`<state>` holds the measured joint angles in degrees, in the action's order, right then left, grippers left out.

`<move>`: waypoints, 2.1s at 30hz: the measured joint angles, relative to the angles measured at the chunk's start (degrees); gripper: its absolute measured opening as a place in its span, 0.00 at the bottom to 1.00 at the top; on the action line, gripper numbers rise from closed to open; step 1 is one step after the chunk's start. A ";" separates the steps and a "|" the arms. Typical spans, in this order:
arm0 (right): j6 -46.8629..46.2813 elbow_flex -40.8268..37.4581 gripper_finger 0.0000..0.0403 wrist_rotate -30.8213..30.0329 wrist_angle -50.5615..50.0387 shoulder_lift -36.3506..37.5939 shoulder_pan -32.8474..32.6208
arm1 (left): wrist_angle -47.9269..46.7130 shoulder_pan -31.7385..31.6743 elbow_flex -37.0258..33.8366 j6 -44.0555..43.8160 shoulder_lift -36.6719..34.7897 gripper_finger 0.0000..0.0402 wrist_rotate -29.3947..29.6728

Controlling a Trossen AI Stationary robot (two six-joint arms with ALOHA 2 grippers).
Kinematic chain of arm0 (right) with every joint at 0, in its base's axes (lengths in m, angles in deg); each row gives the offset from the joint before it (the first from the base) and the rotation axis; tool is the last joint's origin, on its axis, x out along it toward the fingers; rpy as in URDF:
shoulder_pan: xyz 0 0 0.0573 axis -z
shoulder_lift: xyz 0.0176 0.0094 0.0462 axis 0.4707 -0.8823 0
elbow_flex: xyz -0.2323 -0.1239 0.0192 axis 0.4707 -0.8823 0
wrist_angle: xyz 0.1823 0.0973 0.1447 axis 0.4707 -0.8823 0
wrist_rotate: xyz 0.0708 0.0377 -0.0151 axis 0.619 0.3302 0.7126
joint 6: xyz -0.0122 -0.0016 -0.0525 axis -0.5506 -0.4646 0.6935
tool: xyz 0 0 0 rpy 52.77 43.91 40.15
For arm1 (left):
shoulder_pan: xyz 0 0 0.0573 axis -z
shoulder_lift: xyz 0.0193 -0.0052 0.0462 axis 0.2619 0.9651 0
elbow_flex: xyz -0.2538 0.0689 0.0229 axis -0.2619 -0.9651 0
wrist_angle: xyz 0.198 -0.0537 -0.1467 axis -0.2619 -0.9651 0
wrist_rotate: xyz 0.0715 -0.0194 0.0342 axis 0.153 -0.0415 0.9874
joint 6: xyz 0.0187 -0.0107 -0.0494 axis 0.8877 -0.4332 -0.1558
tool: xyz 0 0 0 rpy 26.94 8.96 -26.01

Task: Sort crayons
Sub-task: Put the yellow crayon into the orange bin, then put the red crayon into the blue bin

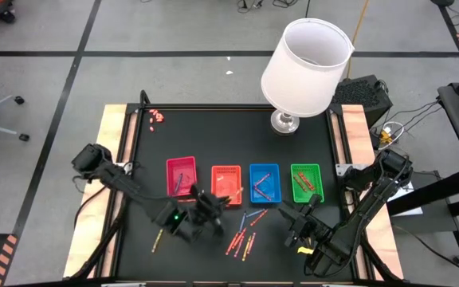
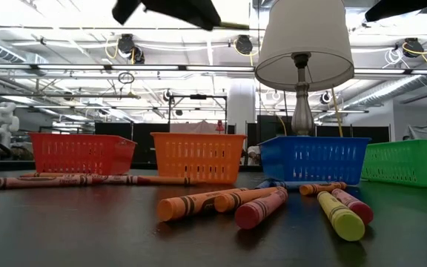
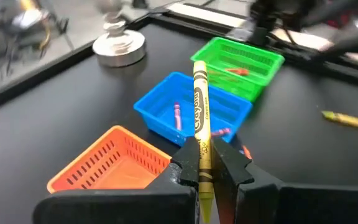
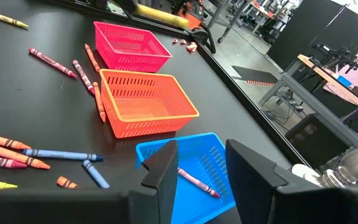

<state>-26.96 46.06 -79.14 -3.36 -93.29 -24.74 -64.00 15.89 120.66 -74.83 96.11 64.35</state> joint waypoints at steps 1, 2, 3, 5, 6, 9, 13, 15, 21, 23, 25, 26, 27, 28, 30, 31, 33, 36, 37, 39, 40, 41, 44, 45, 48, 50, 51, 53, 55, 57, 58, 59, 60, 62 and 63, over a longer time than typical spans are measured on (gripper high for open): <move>0.00 0.00 0.29 0.00 -0.02 0.00 0.00 | -0.22 -0.84 0.00 -1.41 0.00 0.04 -0.51; 0.05 0.00 0.29 0.01 -0.01 0.00 0.01 | -0.81 -1.60 0.00 -2.72 0.01 0.04 -1.23; 0.17 0.00 0.29 0.01 -0.01 0.00 0.01 | -1.51 -2.38 -0.01 -3.94 0.00 0.04 -1.94; 0.17 0.00 0.29 0.01 -0.01 0.00 0.00 | -1.91 -3.83 -0.68 -6.77 0.00 0.04 -3.83; 0.17 0.00 0.29 0.02 0.00 0.00 0.01 | -2.46 -4.47 -1.24 -8.58 0.00 0.04 -4.88; 0.17 0.00 0.29 0.02 0.01 0.01 0.02 | -3.54 -6.18 -2.90 -15.18 0.00 0.04 -8.46; 0.20 0.00 0.29 0.02 0.03 0.00 0.02 | -3.91 -8.06 -5.62 -23.14 0.00 0.04 -12.00; 0.17 0.00 0.29 0.02 0.16 0.02 0.01 | -4.55 -8.86 -6.67 -26.13 0.02 0.04 -13.69; 0.18 0.00 0.29 0.02 0.20 0.02 0.00 | -4.48 -11.11 -7.85 -26.38 0.02 0.04 -19.07; 0.20 0.00 0.29 0.02 0.18 0.02 0.02 | -5.07 -11.71 -7.85 -25.80 0.02 0.07 -19.10; 0.20 0.00 0.29 0.02 0.18 0.01 0.01 | -5.67 -12.06 -7.85 -25.49 0.02 0.11 -19.17; 0.20 0.00 0.29 0.02 0.18 0.02 0.01 | -5.66 -12.12 -7.85 -25.48 0.02 0.13 -19.15; 0.19 0.00 0.29 0.02 0.18 0.02 0.00 | -5.58 -12.16 -7.85 -25.47 0.02 0.16 -19.13; 0.20 0.00 0.29 0.02 0.18 0.02 0.00 | -5.58 -12.16 -7.85 -25.32 0.02 0.19 -19.13; 0.20 0.00 0.29 0.02 0.18 0.02 0.00 | -5.53 -12.13 -7.85 -24.06 0.02 0.24 -19.17; 0.20 0.00 0.29 0.02 0.16 0.02 0.00 | -5.28 -12.08 -7.85 -23.54 0.02 0.27 -19.26; 0.48 0.00 0.29 0.02 0.16 0.02 0.01 | -5.16 -12.00 -7.85 -22.39 0.02 0.32 -20.03; 0.61 0.00 0.29 0.02 0.16 0.02 0.00 | -5.23 -11.33 -7.42 -20.33 0.02 0.38 -22.28; 0.63 0.00 0.29 0.02 0.16 0.02 0.00 | -5.20 -10.76 -7.07 -19.43 -0.06 0.39 -22.95; 0.62 0.00 0.29 0.02 0.16 0.02 0.00 | -5.17 -9.12 -6.45 -18.08 -0.42 0.40 -23.72; 0.63 0.00 0.29 0.02 0.18 0.02 0.00 | -5.30 -8.07 -5.95 -17.80 -0.44 0.41 -23.72; 0.61 0.00 0.29 0.02 0.18 0.02 0.00 | -5.55 -6.93 -5.43 -17.65 -0.46 0.41 -23.72; 0.61 0.00 0.29 0.03 0.18 0.02 0.00 | -6.54 -2.70 -4.31 -17.50 -1.73 0.41 -22.70; 0.61 0.00 0.29 0.04 0.18 0.02 0.00 | -6.13 -1.18 -3.88 -17.44 -2.11 0.41 -22.01; 0.53 0.00 0.29 0.03 0.18 0.02 0.00 | -6.54 3.63 -3.84 -16.52 -3.02 0.41 -21.18; 0.49 0.00 0.29 0.04 0.33 0.02 0.00 | -6.99 6.54 -3.85 -16.42 -3.02 0.41 -21.07; 0.46 0.00 0.29 0.04 0.53 0.02 0.00 | -7.87 7.83 -3.85 -16.42 -3.02 0.41 -21.01; 0.46 0.02 0.29 0.04 0.99 0.02 0.00 | -9.11 9.96 -3.87 -16.46 -3.02 0.41 -21.03; 0.50 0.02 0.29 0.04 1.62 0.02 0.00 | -11.07 11.59 -3.87 -16.83 -3.02 0.41 -21.03; 0.52 0.02 0.29 0.04 2.05 0.02 0.00 | -12.94 12.62 -3.87 -18.25 -3.02 0.41 -20.99; 0.55 0.02 0.29 0.04 2.18 0.02 0.00 | -13.98 12.96 -3.87 -18.93 -3.02 0.41 -20.90; 0.58 0.02 0.29 0.04 2.19 0.02 0.00 | -14.97 13.22 -3.87 -19.24 -3.02 0.41 -20.72; 0.66 0.02 0.29 0.04 2.17 0.02 0.00 | -15.81 13.38 -3.87 -19.29 -3.02 0.41 -20.59; 1.42 0.02 0.29 0.04 2.17 0.02 0.05 | -17.95 13.41 -3.87 -19.05 -3.02 0.41 -20.55; 1.75 0.02 0.29 0.04 2.17 0.02 0.15 | -19.19 13.37 -3.89 -19.39 -3.02 0.41 -20.55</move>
<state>-25.21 46.08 -79.10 -1.19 -93.26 -24.59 -83.19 29.26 116.77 -94.22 93.09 43.79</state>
